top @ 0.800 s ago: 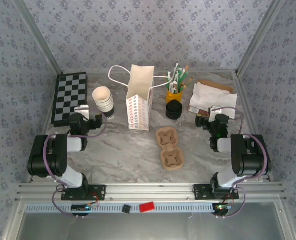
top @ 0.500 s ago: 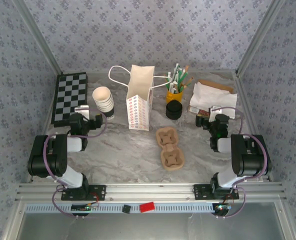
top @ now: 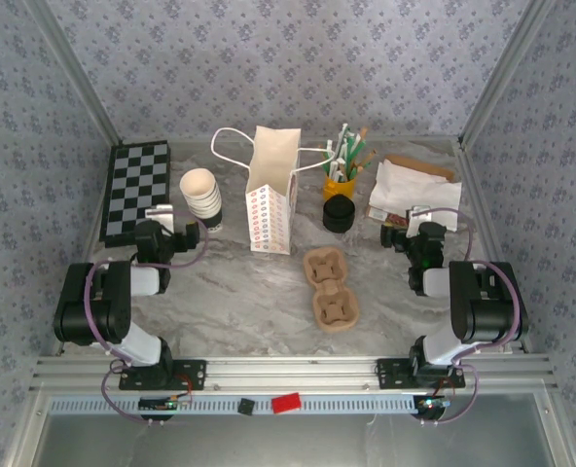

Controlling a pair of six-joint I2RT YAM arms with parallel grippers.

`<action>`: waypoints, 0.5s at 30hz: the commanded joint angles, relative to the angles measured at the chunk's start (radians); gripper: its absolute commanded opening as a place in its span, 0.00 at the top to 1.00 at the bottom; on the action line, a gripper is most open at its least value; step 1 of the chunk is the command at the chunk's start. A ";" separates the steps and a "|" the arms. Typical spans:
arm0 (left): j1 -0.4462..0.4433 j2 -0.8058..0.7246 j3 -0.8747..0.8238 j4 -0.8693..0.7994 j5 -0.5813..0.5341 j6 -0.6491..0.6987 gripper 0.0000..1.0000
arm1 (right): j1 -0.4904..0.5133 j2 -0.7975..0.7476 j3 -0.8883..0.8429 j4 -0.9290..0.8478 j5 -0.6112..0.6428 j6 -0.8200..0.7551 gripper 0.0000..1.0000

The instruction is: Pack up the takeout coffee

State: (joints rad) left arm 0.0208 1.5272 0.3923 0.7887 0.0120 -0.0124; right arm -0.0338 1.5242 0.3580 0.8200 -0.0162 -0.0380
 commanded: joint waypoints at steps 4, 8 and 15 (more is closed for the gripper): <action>0.008 -0.003 0.029 0.008 0.019 -0.001 0.00 | -0.015 0.009 0.011 0.044 -0.033 0.017 0.01; 0.007 -0.096 0.096 -0.192 0.037 0.007 0.00 | -0.032 -0.035 -0.069 0.161 -0.007 0.047 0.01; 0.008 -0.260 0.048 -0.244 -0.028 -0.012 0.00 | -0.035 -0.194 -0.057 0.009 0.014 0.048 0.01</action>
State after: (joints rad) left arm 0.0208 1.3296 0.4530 0.5934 0.0105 -0.0124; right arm -0.0612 1.3911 0.2913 0.8707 -0.0303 -0.0120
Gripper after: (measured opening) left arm 0.998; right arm 0.994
